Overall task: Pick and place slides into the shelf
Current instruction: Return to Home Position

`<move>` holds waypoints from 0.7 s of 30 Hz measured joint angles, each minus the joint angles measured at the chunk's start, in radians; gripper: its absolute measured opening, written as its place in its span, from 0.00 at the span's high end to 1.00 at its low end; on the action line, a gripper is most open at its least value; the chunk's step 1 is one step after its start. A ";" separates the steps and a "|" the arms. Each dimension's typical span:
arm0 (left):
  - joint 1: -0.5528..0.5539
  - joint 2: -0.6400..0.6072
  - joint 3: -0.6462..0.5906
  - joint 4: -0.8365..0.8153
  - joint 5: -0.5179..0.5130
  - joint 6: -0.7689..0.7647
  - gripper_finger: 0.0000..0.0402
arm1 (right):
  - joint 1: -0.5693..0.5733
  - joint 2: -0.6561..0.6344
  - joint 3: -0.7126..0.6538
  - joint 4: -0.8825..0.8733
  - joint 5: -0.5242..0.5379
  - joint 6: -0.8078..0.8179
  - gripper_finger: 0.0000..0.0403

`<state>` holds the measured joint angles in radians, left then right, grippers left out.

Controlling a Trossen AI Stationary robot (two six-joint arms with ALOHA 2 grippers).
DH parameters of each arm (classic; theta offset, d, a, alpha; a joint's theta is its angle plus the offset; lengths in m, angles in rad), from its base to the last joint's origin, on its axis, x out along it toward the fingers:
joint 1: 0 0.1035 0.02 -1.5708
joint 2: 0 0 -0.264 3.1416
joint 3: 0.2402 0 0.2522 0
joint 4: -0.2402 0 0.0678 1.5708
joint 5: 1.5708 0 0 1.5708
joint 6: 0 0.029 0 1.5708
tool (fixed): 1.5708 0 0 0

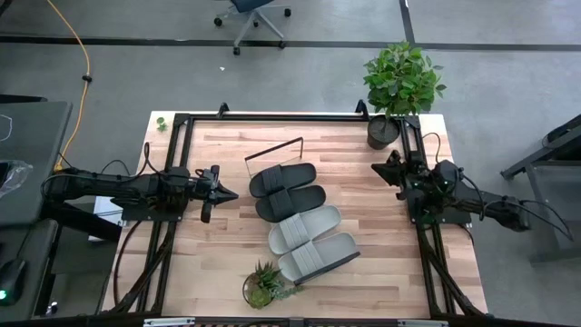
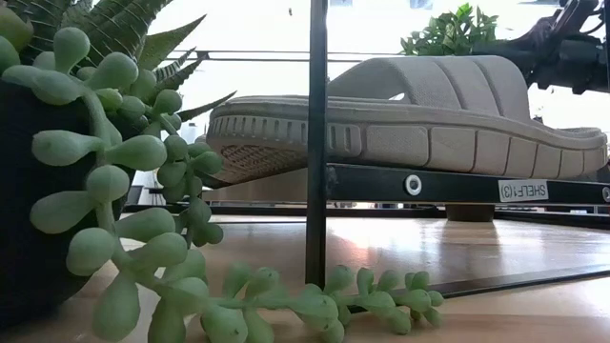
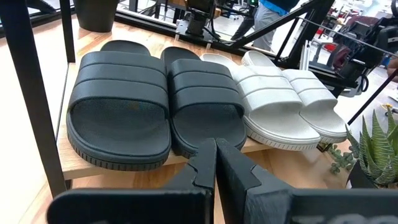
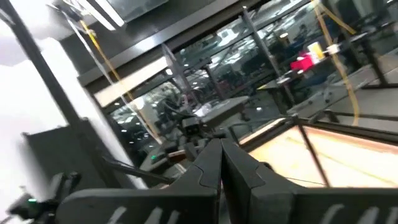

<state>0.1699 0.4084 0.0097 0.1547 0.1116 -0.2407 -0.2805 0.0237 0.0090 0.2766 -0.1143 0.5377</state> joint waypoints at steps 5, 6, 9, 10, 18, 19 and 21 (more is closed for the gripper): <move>0.000 0.000 0.000 0.000 0.000 0.000 1.00 | 0.000 -0.019 0.000 -0.039 0.018 -0.021 1.00; 0.000 0.000 0.000 0.000 0.000 0.000 1.00 | 0.000 -0.019 0.000 -0.050 0.019 -0.022 1.00; 0.000 0.000 0.000 0.001 0.000 0.000 1.00 | 0.000 -0.020 0.000 -0.107 0.044 -0.024 1.00; 0.000 0.000 0.000 0.000 0.000 0.000 1.00 | 0.000 -0.020 0.000 -0.125 0.059 -0.024 1.00; 0.000 0.000 0.000 0.000 0.000 0.000 1.00 | 0.000 -0.020 0.000 -0.230 0.118 -0.051 1.00; 0.000 0.000 0.000 0.000 0.000 0.000 1.00 | 0.000 -0.020 0.000 -0.238 0.111 -0.058 1.00; 0.000 0.000 0.000 0.000 0.000 0.000 1.00 | 0.000 -0.020 0.000 -0.251 0.092 -0.074 1.00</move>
<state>0.1699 0.4084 0.0097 0.1550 0.1116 -0.2409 -0.2804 0.0040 0.0086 0.0261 -0.0227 0.4639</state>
